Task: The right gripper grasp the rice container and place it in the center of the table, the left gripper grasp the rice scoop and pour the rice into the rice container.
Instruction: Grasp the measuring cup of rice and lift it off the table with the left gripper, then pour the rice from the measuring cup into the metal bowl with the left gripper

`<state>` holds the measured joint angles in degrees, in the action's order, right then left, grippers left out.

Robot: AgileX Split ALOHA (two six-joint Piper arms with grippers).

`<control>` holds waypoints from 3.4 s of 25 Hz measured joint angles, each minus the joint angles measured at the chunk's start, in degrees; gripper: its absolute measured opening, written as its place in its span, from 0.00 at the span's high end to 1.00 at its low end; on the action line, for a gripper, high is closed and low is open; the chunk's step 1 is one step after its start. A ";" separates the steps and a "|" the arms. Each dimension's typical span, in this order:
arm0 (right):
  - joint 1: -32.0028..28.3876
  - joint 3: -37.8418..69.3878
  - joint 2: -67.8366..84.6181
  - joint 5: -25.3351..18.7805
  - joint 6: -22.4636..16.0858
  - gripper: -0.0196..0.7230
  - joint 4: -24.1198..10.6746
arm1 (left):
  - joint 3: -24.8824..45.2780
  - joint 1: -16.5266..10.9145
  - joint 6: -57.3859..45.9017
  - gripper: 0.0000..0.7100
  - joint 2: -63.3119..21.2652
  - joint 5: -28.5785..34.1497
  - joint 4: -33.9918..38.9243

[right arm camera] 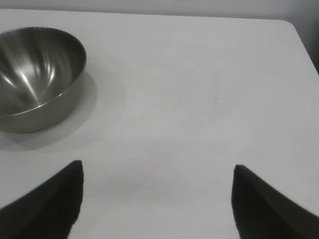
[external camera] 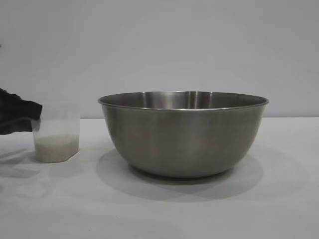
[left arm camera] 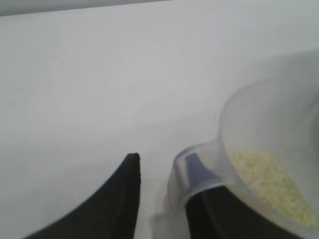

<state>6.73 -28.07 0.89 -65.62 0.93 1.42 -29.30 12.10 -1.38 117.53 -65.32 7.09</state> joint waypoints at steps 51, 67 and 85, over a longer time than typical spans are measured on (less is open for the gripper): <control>0.00 0.00 0.00 0.10 0.00 0.22 0.02 | -27.61 11.12 78.45 1.00 -9.24 5.44 44.54; 0.00 0.00 0.00 0.10 0.00 0.22 0.02 | -27.61 12.60 94.96 1.00 -9.24 6.60 45.14; 0.00 0.00 0.00 0.10 0.00 0.22 0.02 | -27.61 12.60 120.40 1.00 -9.24 6.60 45.40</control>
<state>6.73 -28.07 0.89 -65.52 0.93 1.45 -56.92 24.70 119.02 108.30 -58.72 52.50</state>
